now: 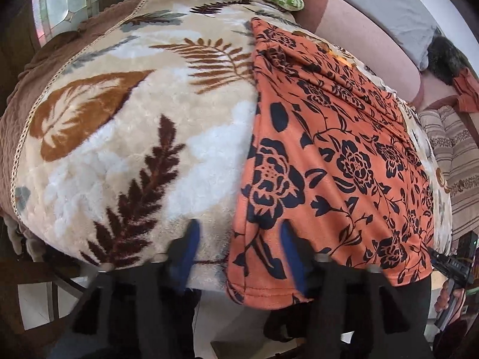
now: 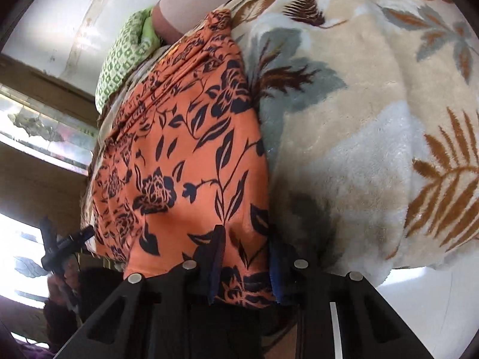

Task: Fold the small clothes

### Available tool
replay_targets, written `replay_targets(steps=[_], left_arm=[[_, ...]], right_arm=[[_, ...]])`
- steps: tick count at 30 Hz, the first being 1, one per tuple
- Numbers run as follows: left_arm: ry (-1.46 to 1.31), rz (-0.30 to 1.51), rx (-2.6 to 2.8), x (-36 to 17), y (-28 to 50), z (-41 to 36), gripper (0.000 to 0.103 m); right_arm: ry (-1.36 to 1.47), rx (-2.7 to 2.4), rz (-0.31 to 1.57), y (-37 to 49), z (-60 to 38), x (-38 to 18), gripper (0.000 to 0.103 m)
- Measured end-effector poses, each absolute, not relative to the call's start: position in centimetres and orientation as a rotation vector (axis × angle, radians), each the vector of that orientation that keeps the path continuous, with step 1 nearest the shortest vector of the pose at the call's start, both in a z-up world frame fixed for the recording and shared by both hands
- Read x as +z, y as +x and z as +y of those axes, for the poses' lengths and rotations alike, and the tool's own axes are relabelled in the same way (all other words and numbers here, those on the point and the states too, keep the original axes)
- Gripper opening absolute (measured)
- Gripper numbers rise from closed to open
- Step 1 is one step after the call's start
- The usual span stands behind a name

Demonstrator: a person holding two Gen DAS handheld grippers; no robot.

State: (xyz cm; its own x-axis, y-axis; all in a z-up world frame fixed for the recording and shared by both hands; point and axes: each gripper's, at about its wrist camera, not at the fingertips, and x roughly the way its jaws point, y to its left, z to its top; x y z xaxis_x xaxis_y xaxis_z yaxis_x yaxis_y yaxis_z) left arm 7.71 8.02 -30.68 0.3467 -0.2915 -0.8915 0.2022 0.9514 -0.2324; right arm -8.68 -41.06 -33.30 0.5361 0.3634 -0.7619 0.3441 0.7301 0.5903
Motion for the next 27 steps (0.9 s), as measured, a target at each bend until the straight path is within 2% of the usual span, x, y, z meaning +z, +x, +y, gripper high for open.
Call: replay_targets(steps=[4,5,6,7,9,10,11,12,13,22,24,25,26,27], left_arm=[[-0.053,1.158,-0.376,-31.0,7.9,7.1,0.065],[-0.053,1.153,-0.393,-31.2,8.1,6.9,0.061],[-0.055,1.157,-0.407,-31.5,8.3,6.7,0.056],[-0.054,1.167,-0.407,-31.8,8.6,6.6,0.039],[-0.018,1.15,-0.414,-31.8,8.7,6.2,0.024],[-0.012,1.149,-0.439,-31.8,8.7,6.0,0.01],[-0.01,1.152,-0.457,-31.8,8.6,5.9,0.008],[-0.005,1.152,-0.461,-31.8,8.5,5.8,0.008],[-0.002,1.15,-0.467,-31.7,8.4,5.8,0.006],[-0.125,1.078,-0.559,-28.8,7.1,6.9,0.006],[-0.112,1.099,-0.523,-29.6,7.3,6.9,0.009],[-0.103,1.125,-0.503,-30.3,7.5,6.8,0.017],[-0.101,1.152,-0.488,-31.0,7.7,6.8,0.031],[-0.108,1.183,-0.479,-31.7,7.7,6.9,0.039]], right_arm=[[0.823,0.009,1.05,-8.4,-41.1,-33.7,0.032],[0.82,0.012,1.052,-8.3,-41.1,-33.6,0.034],[0.811,0.021,1.051,-8.3,-40.9,-33.6,0.038],[0.799,0.022,1.053,-8.0,-40.8,-33.5,0.039],[0.77,0.025,1.056,-7.7,-40.5,-33.3,0.039],[0.754,0.02,1.058,-7.8,-40.4,-33.1,0.034],[0.754,0.02,1.058,-7.8,-40.4,-33.1,0.029],[0.718,-0.002,1.067,-7.7,-40.4,-32.8,0.008],[0.723,-0.006,1.058,-7.8,-40.4,-32.4,0.008],[0.753,0.036,0.877,-7.7,-41.3,-27.1,0.007],[0.762,0.035,0.876,-7.8,-41.9,-27.3,0.007],[0.768,0.032,0.891,-7.7,-41.9,-27.7,0.007],[0.772,0.033,0.907,-7.6,-41.8,-28.1,0.007],[0.783,0.041,0.922,-7.6,-41.6,-28.6,0.007]])
